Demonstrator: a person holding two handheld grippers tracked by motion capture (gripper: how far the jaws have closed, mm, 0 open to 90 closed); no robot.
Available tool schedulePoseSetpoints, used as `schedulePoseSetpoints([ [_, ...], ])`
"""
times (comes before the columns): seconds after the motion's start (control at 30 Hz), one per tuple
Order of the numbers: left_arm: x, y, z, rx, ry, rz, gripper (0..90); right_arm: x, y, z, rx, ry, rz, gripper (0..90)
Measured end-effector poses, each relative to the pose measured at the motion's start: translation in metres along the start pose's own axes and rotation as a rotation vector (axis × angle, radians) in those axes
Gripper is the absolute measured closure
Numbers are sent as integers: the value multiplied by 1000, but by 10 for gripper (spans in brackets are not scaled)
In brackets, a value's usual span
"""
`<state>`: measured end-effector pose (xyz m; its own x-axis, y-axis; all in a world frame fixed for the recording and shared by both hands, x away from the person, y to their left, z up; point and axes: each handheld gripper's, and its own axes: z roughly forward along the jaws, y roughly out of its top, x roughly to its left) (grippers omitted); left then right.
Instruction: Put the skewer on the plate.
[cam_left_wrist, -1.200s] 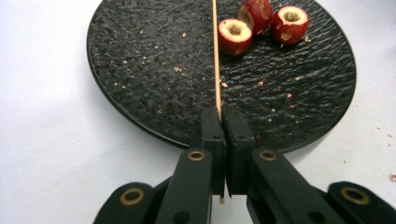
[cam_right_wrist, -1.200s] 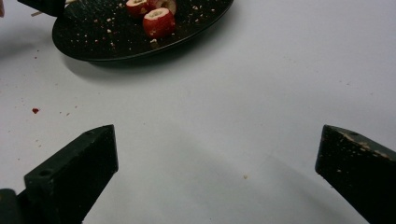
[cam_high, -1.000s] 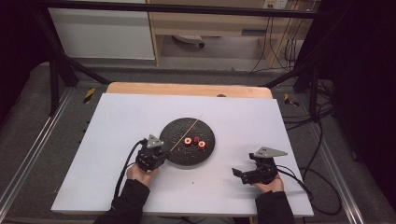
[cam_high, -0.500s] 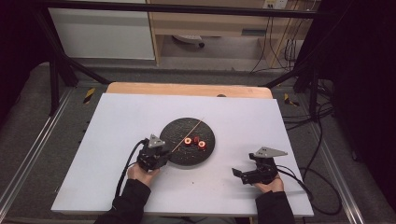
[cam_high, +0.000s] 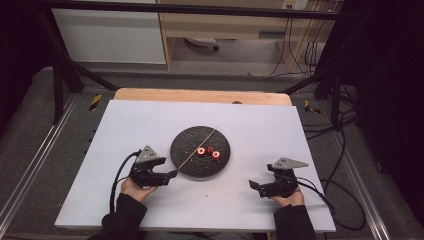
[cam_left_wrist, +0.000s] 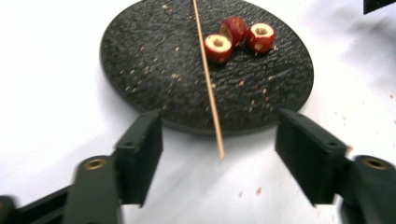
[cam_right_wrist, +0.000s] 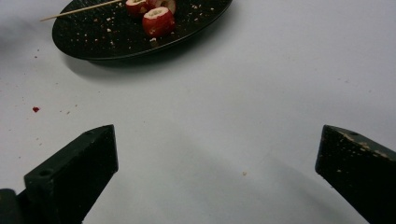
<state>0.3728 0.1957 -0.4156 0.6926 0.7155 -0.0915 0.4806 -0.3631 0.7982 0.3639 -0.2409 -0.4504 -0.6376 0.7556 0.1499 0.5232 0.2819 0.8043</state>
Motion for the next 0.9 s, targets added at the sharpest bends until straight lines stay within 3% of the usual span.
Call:
schedulePoseSetpoints([
  [0.2,12,-19,-18,25,36,32,171,1,-1,0,8,2,-4,3],
  [0.33,20,-35,-28,24,51,14,121,1,-2,1,12,1,-11,3],
  [0.5,29,-51,-35,17,75,7,112,2,-2,0,17,4,-13,3],
  [0.67,39,-65,-38,20,57,-18,114,3,-4,-1,15,9,-13,3],
  [0.9,38,-66,-37,14,43,-9,116,3,-6,-2,18,11,-11,3],
])
